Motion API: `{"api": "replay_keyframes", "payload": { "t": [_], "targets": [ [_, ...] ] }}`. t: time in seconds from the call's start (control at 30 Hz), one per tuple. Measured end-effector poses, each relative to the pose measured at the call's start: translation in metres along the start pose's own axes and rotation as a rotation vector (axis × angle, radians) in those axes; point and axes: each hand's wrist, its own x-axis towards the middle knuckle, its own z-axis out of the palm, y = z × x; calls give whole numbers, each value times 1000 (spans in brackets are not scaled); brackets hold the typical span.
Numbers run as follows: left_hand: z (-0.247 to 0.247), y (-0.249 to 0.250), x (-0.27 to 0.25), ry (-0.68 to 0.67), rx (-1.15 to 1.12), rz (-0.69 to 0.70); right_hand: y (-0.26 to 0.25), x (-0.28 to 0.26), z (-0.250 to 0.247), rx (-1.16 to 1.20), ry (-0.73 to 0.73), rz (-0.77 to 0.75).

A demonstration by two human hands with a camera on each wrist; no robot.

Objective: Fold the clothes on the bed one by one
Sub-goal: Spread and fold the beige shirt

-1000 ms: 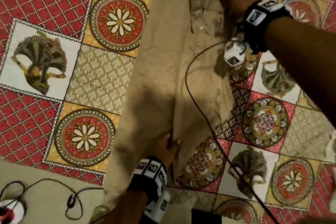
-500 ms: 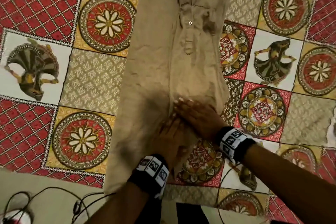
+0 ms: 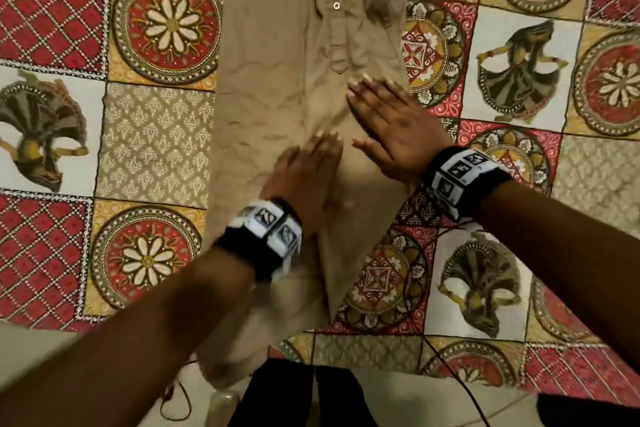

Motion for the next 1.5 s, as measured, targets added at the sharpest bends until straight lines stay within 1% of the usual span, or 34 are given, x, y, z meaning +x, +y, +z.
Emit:
{"api": "replay_keyframes", "payload": {
  "t": [0.07, 0.17, 0.3, 0.4, 0.53, 0.63, 0.7, 0.77, 0.8, 0.87, 0.9, 0.93, 1.0, 1.07, 1.1, 1.17, 1.23, 1.33, 1.4, 1.43, 1.5],
  "targets": [
    [-18, -26, 41, 16, 88, 46, 4, 15, 2, -25, -13, -32],
    [-42, -65, 84, 61, 183, 126, 26, 30, 3, -34, -47, 4],
    [-58, -93, 103, 59, 201, 230, 51, 37, -7, -10, -111, 132],
    [-63, -105, 101, 109, 142, 188, 63, 35, -11, -12, -97, 238],
    [-75, -110, 107, 122, 207, 148, 78, 30, -13, 47, -82, 382],
    [-84, -110, 116, 157, 159, 92, 82, 21, -22, 135, -35, 504],
    [-91, -110, 110, 189, 89, 24, 68, 9, -36, 163, 19, 509],
    [-94, -106, 88, 210, 42, 4, 33, -9, -49, 125, 45, 409],
    [-92, -102, 69, 226, 21, 36, 9, -21, -48, 102, 53, 331],
    [-72, -101, 22, 311, -5, 166, -44, -52, -34, 100, 130, 134],
    [-53, -106, -7, 355, 25, 234, -70, -71, -23, 131, 177, 49],
    [-31, -112, -38, 379, 80, 295, -97, -92, -9, 173, 199, -5],
    [14, -123, -101, 337, 163, 377, -143, -128, 19, 221, 156, -34],
    [53, -133, -156, 266, 186, 418, -175, -152, 44, 231, 64, -31],
    [68, -134, -176, 242, 205, 432, -186, -159, 53, 230, 43, -25],
    [91, -135, -206, 229, 257, 420, -199, -165, 64, 233, 80, 5],
    [104, -134, -218, 278, 262, 380, -206, -163, 67, 213, 152, 58],
    [113, -132, -207, 399, 237, 358, -212, -148, 70, 185, 214, 100],
    [112, -132, -190, 456, 228, 387, -210, -136, 71, 199, 158, 92],
    [110, -133, -184, 460, 216, 392, -208, -133, 73, 212, 106, 80],
    [107, -133, -178, 420, 201, 414, -205, -132, 76, 211, 41, 53]
  ]
}}
